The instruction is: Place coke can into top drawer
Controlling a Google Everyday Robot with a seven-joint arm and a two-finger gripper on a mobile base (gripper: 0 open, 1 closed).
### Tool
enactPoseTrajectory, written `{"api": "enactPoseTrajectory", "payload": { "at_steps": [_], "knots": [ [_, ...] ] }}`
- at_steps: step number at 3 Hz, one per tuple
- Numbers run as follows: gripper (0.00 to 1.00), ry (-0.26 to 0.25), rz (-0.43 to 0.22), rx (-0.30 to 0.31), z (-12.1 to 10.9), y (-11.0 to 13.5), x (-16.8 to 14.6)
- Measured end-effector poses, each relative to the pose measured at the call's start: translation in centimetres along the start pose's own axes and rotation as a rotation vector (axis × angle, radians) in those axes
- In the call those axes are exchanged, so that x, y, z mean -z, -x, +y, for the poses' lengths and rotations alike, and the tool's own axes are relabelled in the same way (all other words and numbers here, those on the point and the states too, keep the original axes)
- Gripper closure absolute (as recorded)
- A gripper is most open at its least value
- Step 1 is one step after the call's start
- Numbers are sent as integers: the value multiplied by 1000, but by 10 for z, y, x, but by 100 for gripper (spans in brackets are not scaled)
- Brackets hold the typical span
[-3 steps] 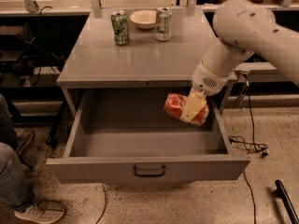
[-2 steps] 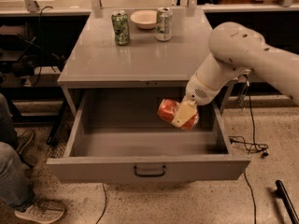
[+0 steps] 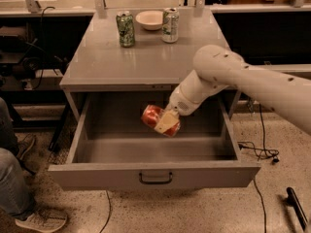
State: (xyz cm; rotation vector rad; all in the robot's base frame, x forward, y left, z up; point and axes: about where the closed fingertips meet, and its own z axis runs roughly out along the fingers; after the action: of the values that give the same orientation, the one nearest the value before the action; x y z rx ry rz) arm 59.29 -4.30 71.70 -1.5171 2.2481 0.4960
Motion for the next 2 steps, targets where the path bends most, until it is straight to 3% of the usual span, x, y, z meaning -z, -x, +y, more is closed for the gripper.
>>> {"api": "enactPoseTrajectory", "payload": {
  "at_steps": [2],
  "knots": [
    [39, 68, 0, -2, 9, 13, -65]
  ]
}}
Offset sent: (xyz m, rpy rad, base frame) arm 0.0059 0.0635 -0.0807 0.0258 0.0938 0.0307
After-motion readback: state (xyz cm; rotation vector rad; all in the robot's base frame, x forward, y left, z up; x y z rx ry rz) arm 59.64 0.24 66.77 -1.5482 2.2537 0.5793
